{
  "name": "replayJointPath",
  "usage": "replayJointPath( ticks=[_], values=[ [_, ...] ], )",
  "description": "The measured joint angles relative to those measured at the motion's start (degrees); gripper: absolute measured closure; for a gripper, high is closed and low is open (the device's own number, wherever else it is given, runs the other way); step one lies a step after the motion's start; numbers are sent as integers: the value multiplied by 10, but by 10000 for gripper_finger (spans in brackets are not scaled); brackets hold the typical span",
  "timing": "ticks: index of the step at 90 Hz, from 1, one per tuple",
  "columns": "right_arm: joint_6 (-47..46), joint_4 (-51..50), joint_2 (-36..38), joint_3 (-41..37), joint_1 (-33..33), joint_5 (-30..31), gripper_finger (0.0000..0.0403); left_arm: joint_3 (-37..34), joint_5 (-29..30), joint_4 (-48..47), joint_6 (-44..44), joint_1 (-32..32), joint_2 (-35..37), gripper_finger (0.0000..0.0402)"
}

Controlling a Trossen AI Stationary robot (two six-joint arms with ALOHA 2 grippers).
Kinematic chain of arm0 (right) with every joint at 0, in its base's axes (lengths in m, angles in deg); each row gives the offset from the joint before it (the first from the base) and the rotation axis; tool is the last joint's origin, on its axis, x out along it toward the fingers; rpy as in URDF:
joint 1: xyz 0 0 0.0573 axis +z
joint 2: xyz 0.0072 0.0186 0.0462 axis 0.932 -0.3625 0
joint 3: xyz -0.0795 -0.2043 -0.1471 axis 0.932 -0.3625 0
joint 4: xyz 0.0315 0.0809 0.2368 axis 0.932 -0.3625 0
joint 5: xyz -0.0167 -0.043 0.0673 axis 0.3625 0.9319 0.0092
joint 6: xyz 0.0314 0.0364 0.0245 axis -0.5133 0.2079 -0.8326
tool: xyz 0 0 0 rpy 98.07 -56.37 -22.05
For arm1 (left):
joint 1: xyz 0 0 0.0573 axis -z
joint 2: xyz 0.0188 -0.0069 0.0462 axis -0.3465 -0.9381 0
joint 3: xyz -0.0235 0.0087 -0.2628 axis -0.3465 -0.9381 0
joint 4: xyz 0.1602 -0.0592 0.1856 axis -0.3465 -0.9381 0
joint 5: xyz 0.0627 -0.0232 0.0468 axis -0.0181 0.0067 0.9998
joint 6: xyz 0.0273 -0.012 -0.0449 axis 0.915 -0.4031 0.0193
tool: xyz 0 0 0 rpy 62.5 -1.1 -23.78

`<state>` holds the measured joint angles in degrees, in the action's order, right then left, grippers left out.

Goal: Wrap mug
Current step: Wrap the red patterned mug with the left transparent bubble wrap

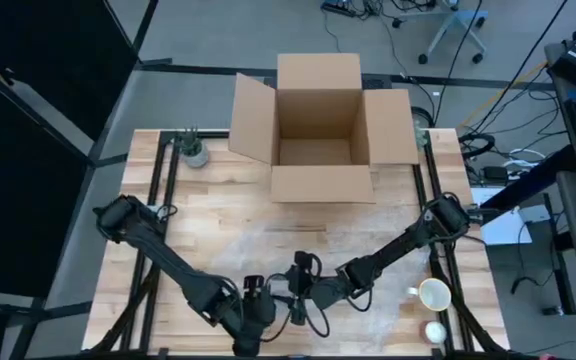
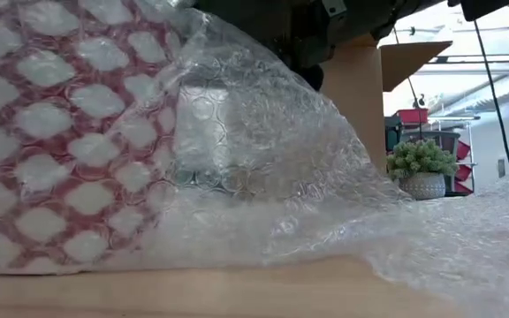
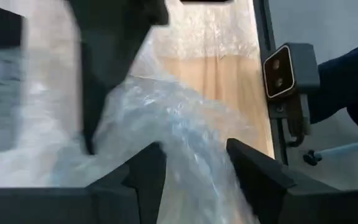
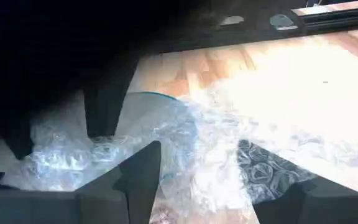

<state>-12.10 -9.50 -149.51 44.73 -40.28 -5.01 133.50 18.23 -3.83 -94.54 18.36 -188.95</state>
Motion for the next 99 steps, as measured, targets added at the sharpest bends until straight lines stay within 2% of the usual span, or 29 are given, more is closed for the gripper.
replayJointPath(
  ticks=[21,33,56,78,90,99],
  values=[
    [0,-1,0,0,0,0,206,0,25,-60,-13,8,47,246],
    [1,1,-1,0,0,0,206,0,65,-115,-37,17,72,246],
    [0,2,-1,0,0,-1,206,-1,119,-247,-162,62,90,246],
    [0,2,-1,0,0,-1,206,-61,102,-234,-264,124,90,253],
    [0,2,-1,0,0,-1,206,-100,107,-156,-297,147,90,259],
    [0,2,-1,0,0,-1,206,-106,146,-96,-299,155,90,262]
  ],
)
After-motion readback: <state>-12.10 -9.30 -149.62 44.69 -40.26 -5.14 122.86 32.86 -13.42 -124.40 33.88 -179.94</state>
